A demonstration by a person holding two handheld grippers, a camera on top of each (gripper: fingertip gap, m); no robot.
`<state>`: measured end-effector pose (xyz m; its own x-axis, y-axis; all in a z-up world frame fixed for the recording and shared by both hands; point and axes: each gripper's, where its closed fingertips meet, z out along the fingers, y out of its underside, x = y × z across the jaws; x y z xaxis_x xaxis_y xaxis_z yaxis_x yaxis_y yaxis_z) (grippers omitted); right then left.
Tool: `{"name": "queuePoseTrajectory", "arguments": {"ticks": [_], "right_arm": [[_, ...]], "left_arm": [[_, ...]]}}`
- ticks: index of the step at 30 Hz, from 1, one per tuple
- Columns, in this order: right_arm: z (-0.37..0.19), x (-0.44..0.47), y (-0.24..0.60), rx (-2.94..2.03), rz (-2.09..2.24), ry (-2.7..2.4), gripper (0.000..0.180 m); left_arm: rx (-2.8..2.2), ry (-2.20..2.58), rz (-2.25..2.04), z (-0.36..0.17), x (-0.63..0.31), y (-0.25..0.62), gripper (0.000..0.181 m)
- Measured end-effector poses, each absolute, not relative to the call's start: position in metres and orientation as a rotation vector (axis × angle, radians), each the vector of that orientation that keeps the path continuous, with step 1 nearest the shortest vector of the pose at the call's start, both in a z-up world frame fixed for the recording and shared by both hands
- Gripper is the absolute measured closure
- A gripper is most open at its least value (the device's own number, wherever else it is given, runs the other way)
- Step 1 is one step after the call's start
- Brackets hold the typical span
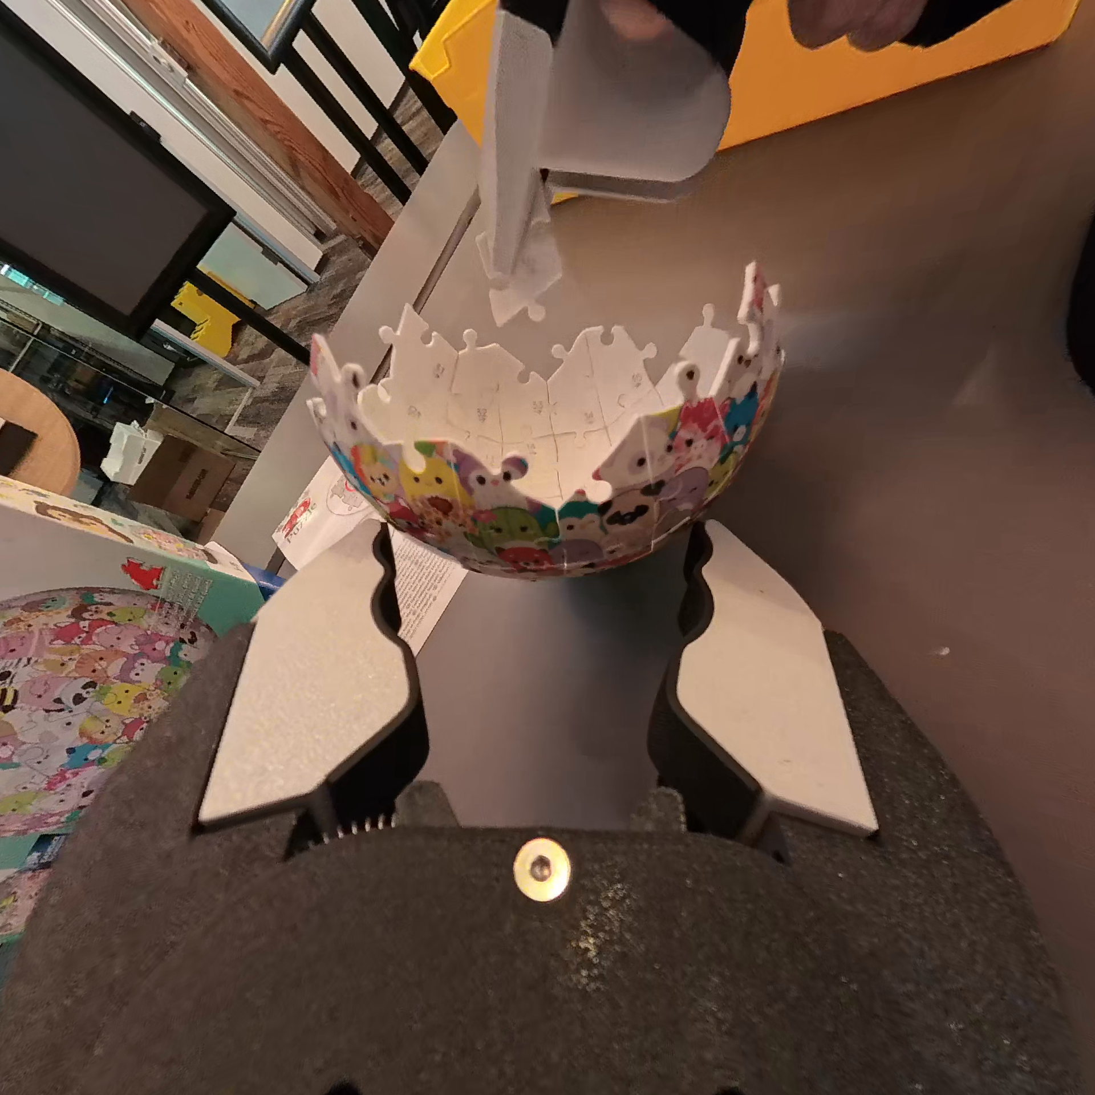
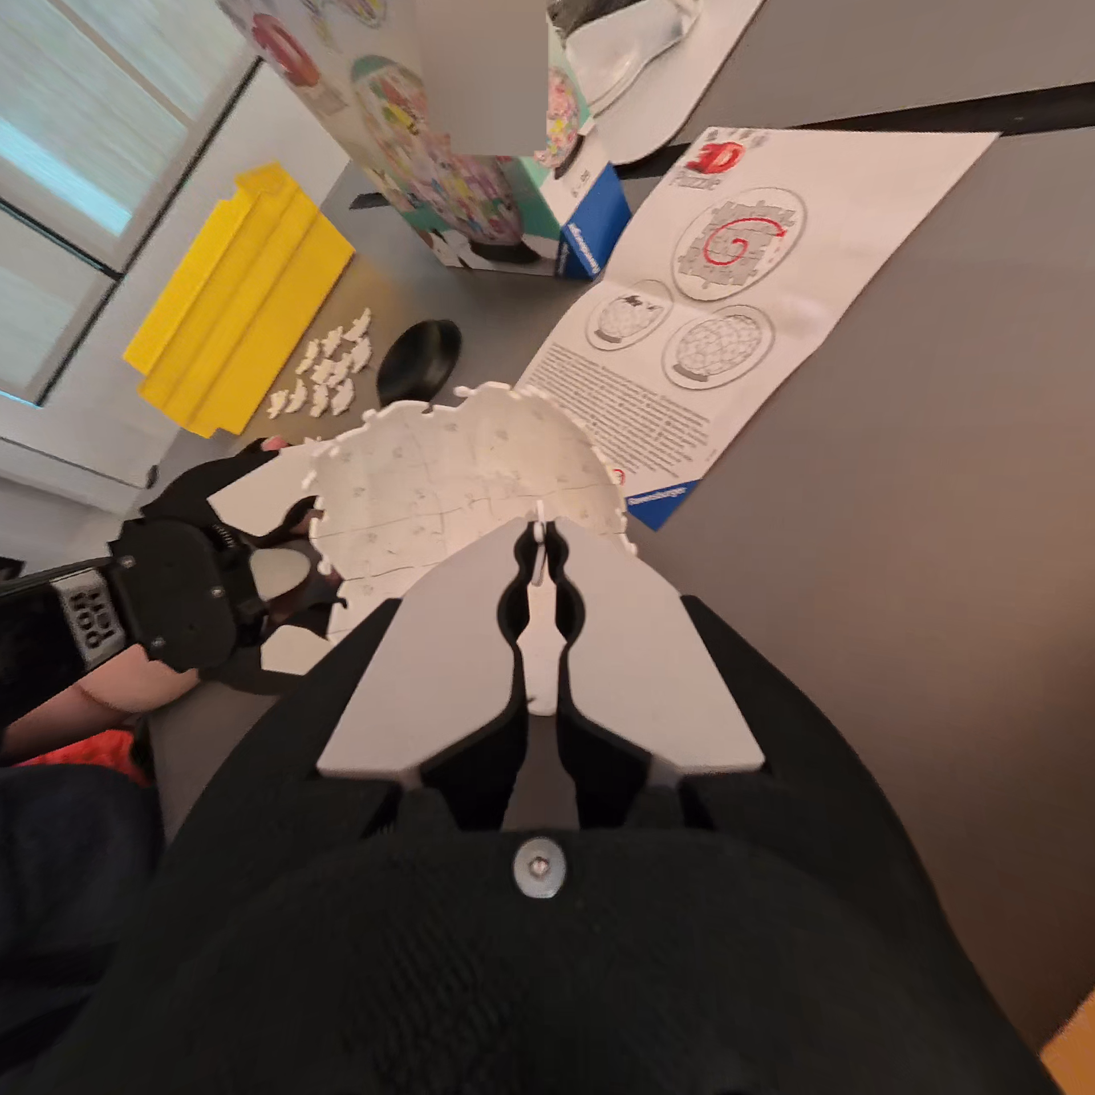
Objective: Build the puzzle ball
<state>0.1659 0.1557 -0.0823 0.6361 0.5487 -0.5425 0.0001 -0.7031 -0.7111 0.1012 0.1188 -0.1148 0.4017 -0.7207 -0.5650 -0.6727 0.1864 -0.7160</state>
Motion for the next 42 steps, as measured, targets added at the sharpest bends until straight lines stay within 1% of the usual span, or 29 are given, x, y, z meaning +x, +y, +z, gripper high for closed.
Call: {"name": "queuePoseTrajectory", "arguments": {"ticks": [4, 8, 10, 13, 15, 17, 20, 24, 29, 31, 33, 35, 38, 42], "right_arm": [[-0.094, 0.169, 0.152, -2.247, 0.935, -0.475, 0.176], [-0.098, 0.146, 0.135, -2.274, 1.023, -0.617, 0.176], [-0.095, 0.135, 0.130, -2.247, 0.995, -0.705, 0.176], [-0.066, 0.133, 0.131, -2.095, 0.888, -0.757, 0.176], [-0.038, 0.150, 0.141, -1.973, 0.777, -0.672, 0.176], [-0.029, 0.175, 0.151, -1.950, 0.627, -0.603, 0.176], [-0.064, 0.199, 0.153, -2.198, 0.524, -0.544, 0.176], [-0.115, 0.201, 0.137, -2.510, 0.468, -0.532, 0.176], [-0.149, 0.186, 0.120, -2.690, 0.585, -0.536, 0.175], [-0.153, 0.183, 0.119, -2.704, 0.648, -0.521, 0.175], [-0.156, 0.189, 0.124, -2.708, 0.608, -0.505, 0.159], [-0.153, 0.189, 0.126, -2.694, 0.603, -0.515, 0.152], [-0.138, 0.188, 0.132, -2.590, 0.545, -0.638, 0.152], [-0.128, 0.180, 0.139, -2.391, 0.381, -0.956, 0.152]], "left_arm": [[-1.538, 1.294, -0.045, -0.119, 0.094, 0.119, 0.087], [-1.585, 1.280, -0.059, -0.124, 0.083, 0.117, 0.088], [-1.611, 1.271, -0.084, -0.126, 0.078, 0.114, 0.088], [-1.640, 1.246, -0.124, -0.127, 0.072, 0.112, 0.089], [-1.659, 1.232, -0.137, -0.127, 0.069, 0.113, 0.089], [-1.681, 1.220, -0.152, -0.129, 0.065, 0.113, 0.089], [-1.701, 1.199, -0.164, -0.129, 0.059, 0.111, 0.089], [-1.725, 1.175, -0.158, -0.130, 0.048, 0.109, 0.089], [-1.747, 1.157, -0.157, -0.130, 0.036, 0.103, 0.090], [-1.750, 1.153, -0.161, -0.130, 0.034, 0.101, 0.090], [-1.759, 1.152, -0.165, -0.131, 0.033, 0.101, 0.091], [-1.771, 1.153, -0.174, -0.132, 0.033, 0.102, 0.091], [-1.774, 1.160, -0.185, -0.132, 0.034, 0.103, 0.092], [-1.789, 1.170, -0.203, -0.134, 0.035, 0.106, 0.092]]}}
